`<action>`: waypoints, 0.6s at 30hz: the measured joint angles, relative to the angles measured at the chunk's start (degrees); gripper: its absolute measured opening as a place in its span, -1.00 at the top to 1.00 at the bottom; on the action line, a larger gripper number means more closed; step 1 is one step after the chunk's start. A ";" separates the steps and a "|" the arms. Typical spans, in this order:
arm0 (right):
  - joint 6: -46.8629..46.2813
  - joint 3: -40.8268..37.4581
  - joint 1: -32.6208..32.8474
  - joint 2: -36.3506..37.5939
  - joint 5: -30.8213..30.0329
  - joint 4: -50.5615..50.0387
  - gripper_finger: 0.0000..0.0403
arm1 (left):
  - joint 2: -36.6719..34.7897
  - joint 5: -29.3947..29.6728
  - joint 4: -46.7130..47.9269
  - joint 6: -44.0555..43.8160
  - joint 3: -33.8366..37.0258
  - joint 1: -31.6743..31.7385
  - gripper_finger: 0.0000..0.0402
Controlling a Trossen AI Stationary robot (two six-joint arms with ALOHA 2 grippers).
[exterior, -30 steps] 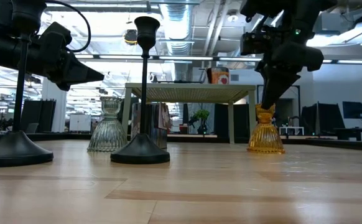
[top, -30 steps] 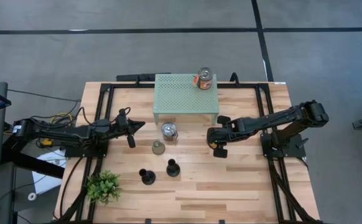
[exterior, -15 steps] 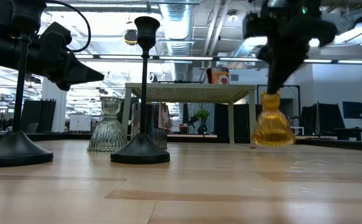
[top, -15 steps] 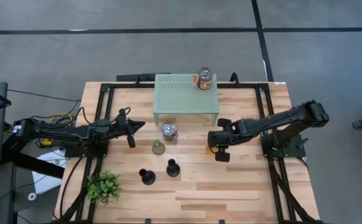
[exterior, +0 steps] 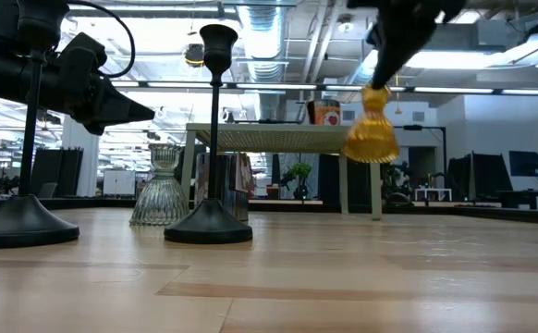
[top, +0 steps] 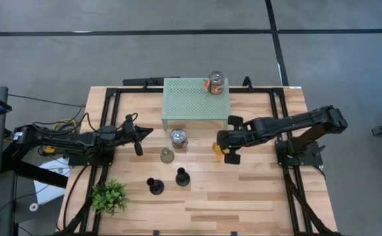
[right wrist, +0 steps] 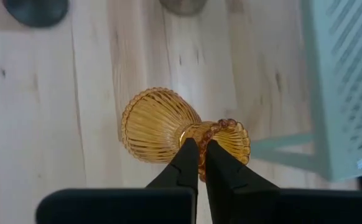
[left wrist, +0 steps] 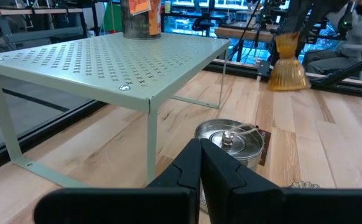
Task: Pick & Place candle stick holders
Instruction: Put the yellow glass holder on the shelf
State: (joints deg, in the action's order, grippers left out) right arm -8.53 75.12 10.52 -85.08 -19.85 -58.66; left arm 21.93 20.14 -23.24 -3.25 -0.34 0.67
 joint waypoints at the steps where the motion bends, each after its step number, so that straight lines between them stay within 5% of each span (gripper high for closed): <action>1: 0.63 0.95 -0.06 0.00 -0.14 -0.06 0.99 | -0.02 0.00 0.00 0.00 0.00 0.00 0.96; 18: 14.73 11.01 -5.12 -0.50 -4.75 -0.20 1.00 | -0.02 0.00 0.00 0.00 0.00 0.00 0.96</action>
State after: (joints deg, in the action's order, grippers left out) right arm 6.20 86.13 5.40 -85.58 -24.60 -58.87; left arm 21.91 20.14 -23.24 -3.25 -0.34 0.67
